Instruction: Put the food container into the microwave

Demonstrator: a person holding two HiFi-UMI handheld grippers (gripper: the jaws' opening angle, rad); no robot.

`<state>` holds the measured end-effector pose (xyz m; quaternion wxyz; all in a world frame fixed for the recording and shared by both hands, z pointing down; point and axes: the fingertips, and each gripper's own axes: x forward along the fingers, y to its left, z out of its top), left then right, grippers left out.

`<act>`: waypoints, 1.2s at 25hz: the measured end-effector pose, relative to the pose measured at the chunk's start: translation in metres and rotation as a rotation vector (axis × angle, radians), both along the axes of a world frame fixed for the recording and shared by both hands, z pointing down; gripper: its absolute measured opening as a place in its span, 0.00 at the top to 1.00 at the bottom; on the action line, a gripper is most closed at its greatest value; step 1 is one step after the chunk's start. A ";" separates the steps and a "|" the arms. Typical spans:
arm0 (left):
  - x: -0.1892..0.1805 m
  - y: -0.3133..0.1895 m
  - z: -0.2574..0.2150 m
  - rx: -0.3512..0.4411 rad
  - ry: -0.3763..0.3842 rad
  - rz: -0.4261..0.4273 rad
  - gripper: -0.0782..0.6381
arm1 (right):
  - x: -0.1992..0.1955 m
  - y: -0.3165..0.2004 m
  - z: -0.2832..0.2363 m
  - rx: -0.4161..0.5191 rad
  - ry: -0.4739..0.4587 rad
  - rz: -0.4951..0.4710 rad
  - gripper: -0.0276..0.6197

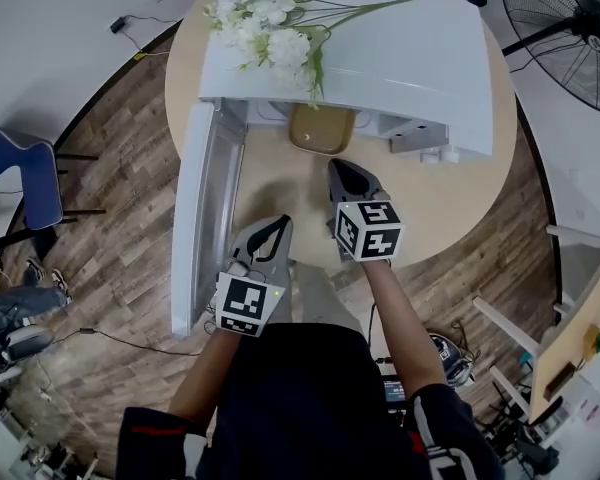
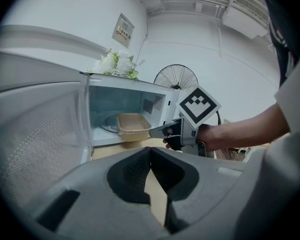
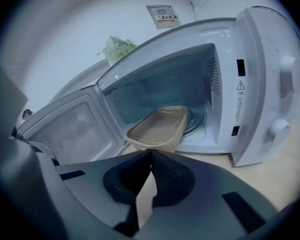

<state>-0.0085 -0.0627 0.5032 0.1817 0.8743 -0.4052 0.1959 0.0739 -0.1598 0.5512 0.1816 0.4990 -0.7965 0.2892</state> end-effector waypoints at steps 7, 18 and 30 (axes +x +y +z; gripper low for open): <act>-0.003 0.001 0.000 -0.002 -0.002 -0.004 0.87 | 0.004 -0.019 -0.001 0.021 0.031 0.008 0.94; -0.007 -0.002 0.003 -0.012 -0.010 -0.013 0.87 | 0.003 -0.051 0.001 0.044 0.061 -0.003 0.94; -0.010 -0.007 0.006 -0.022 -0.008 -0.023 0.87 | 0.007 -0.073 0.007 0.041 0.059 0.016 0.94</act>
